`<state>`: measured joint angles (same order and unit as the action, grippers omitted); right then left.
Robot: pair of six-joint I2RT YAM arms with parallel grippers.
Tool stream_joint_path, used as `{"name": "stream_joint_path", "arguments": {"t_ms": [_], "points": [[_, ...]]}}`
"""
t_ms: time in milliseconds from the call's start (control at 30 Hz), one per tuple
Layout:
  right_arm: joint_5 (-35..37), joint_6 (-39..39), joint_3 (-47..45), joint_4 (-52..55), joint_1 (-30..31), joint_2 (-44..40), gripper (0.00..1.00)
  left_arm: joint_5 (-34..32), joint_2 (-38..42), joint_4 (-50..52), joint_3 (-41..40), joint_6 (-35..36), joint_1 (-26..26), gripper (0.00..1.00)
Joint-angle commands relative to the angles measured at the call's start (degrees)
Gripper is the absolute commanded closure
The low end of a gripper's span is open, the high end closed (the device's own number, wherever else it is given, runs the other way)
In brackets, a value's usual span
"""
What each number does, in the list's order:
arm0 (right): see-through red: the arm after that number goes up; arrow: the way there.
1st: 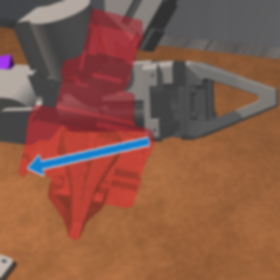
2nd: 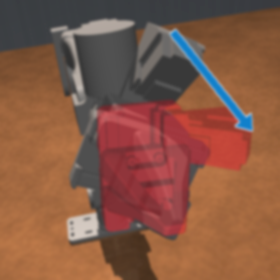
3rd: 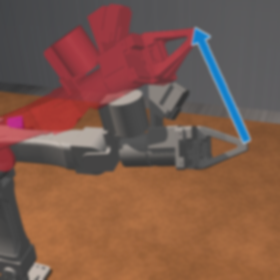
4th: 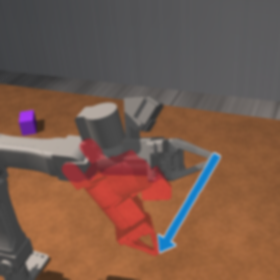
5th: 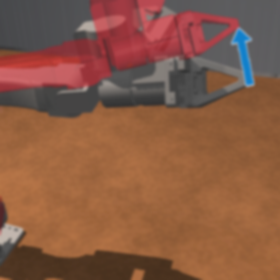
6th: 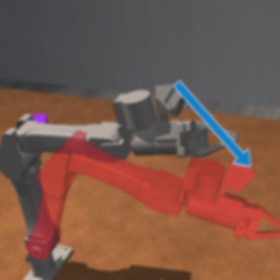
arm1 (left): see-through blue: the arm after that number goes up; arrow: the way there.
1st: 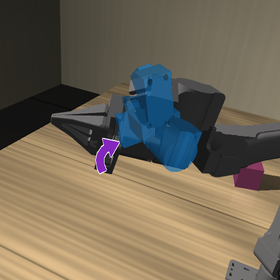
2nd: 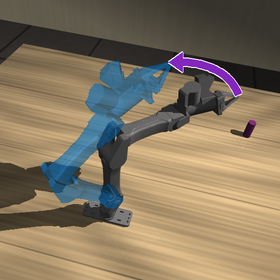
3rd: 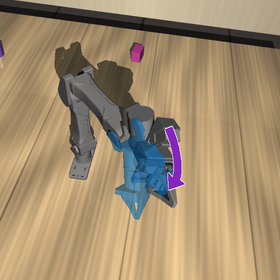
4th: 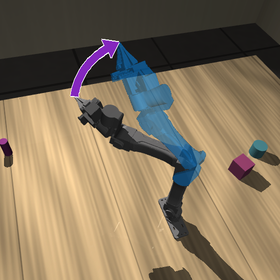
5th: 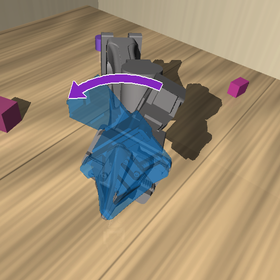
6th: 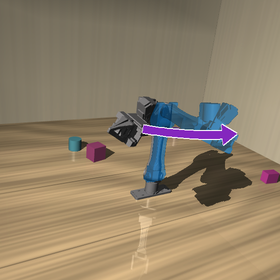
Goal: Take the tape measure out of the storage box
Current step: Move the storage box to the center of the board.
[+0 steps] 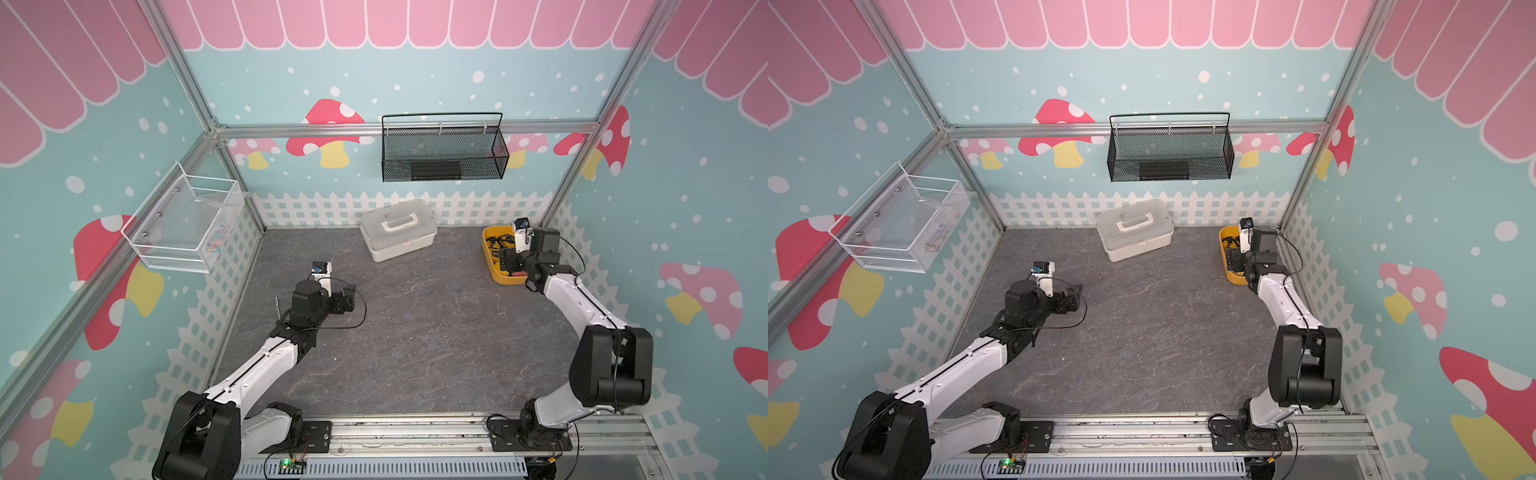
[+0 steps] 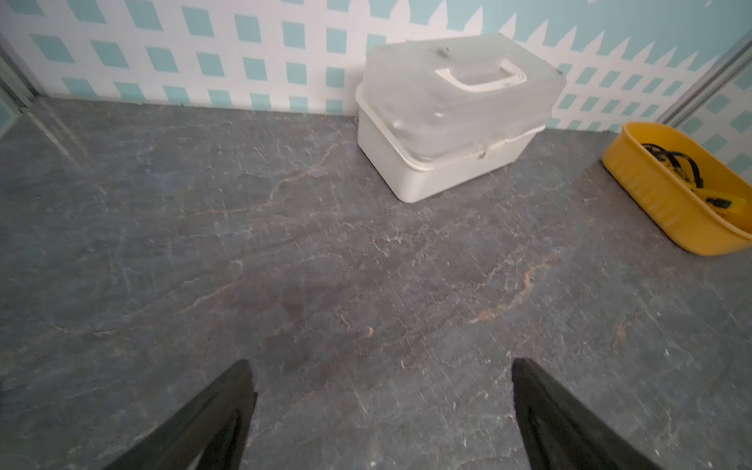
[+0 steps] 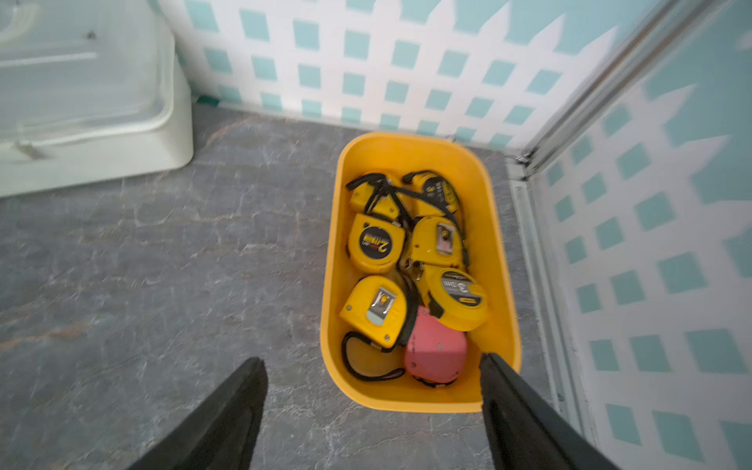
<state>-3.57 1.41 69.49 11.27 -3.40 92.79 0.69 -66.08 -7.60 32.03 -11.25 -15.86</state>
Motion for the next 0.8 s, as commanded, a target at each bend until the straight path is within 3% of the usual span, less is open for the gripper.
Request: {"name": "stream_joint_path", "arguments": {"t_ms": [0,467,767], "points": [[-5.6,-0.5,6.3,15.9,0.1,7.5,0.23,-0.1,1.4,1.7,-1.3,-3.2,-1.8,0.01],[-5.3,0.6,20.9,23.7,4.6,25.9,0.28,1.1,1.1,2.9,-3.3,-7.9,-5.6,0.01],[-6.1,1.1,20.3,26.2,11.1,27.3,0.34,0.4,-0.3,2.8,-3.0,-9.1,-6.7,0.01]]}}
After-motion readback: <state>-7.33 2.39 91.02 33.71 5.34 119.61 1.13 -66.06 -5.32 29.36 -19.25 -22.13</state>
